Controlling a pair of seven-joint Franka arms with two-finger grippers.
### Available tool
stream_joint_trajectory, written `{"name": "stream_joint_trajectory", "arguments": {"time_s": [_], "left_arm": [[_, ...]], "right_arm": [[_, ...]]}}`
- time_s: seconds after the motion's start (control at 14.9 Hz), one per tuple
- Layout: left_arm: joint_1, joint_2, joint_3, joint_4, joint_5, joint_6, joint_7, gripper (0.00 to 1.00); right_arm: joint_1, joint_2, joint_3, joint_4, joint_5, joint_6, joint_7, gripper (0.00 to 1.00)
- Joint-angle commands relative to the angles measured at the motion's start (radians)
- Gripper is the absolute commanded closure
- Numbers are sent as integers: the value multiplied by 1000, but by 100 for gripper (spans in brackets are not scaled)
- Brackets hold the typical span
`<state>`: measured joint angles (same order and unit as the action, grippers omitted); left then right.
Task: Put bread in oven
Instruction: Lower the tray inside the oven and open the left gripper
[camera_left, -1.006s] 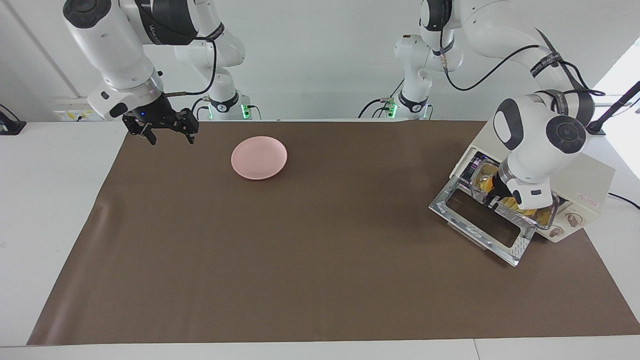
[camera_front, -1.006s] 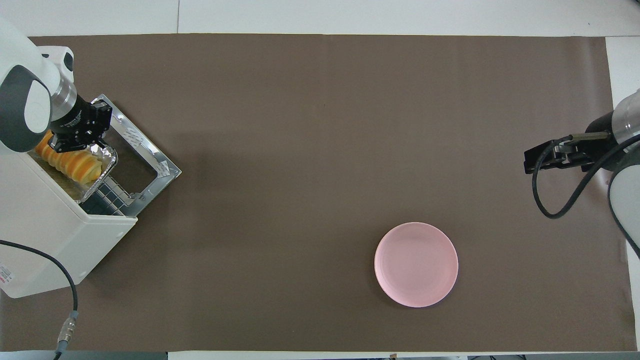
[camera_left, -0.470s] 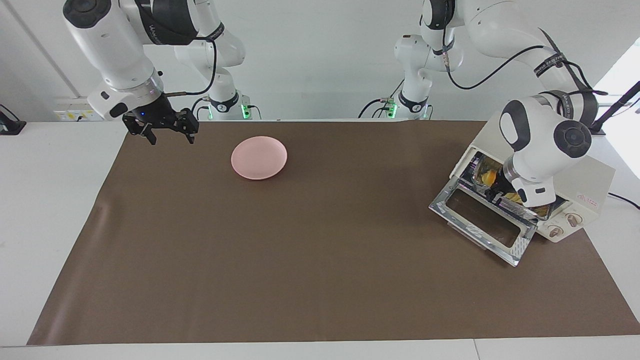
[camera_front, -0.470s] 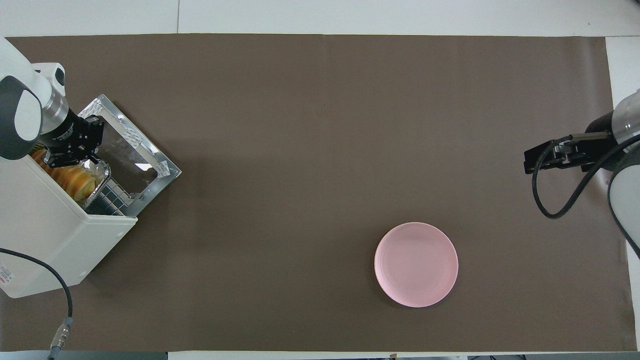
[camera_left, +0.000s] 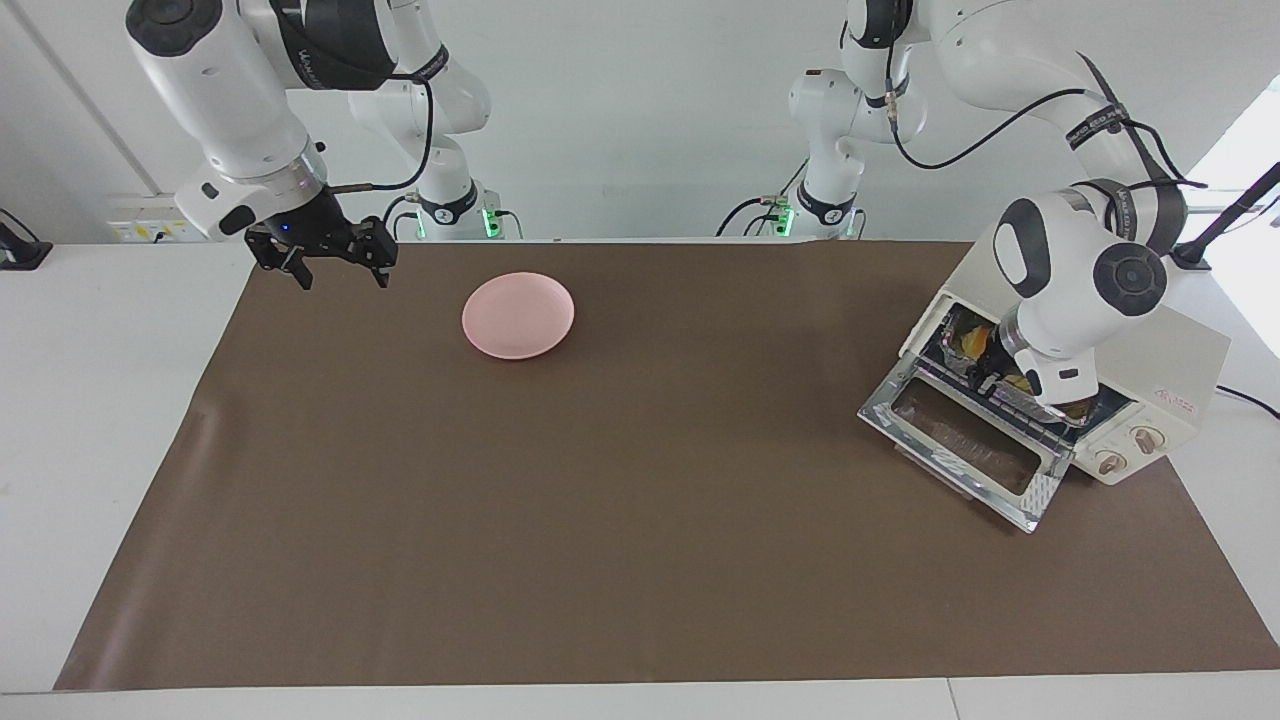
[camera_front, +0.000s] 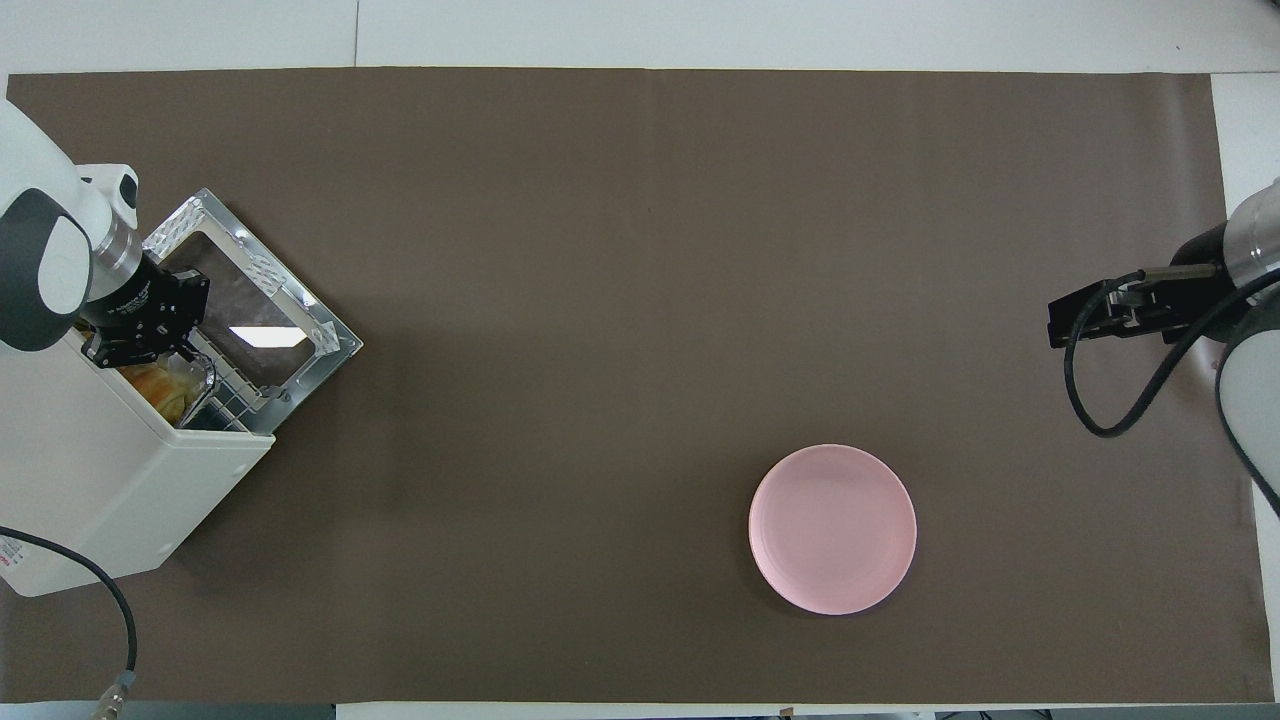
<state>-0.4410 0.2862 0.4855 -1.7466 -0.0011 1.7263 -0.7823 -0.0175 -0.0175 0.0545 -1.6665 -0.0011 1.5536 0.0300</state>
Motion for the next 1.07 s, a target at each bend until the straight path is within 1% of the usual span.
{"name": "stream_joint_trajectory", "arguments": {"time_s": [0.0, 0.34, 0.4, 0.54, 0.74, 0.87, 1.01], "left_arm": [[-13, -59, 10, -106, 26, 71, 17, 100], [2, -61, 12, -106, 62, 101, 92, 100], [11, -59, 12, -106, 62, 104, 100, 87], [10, -59, 12, -103, 62, 102, 103, 0], [2, -49, 10, -74, 67, 102, 104, 0], [-4, -35, 7, -2, 70, 92, 113, 0], [-18, -36, 2, 73, 69, 67, 129, 0]], "right_arm": [[-10, -22, 10, -24, -13, 2, 8, 0], [-10, -22, 10, -24, -13, 2, 8, 0], [-10, -22, 10, -24, -13, 2, 8, 0], [-10, -22, 11, -24, -13, 2, 8, 0], [-10, -22, 11, -24, -13, 2, 8, 0], [-10, -22, 10, -24, -13, 2, 8, 0], [-10, -22, 10, -24, -13, 2, 8, 0]]}}
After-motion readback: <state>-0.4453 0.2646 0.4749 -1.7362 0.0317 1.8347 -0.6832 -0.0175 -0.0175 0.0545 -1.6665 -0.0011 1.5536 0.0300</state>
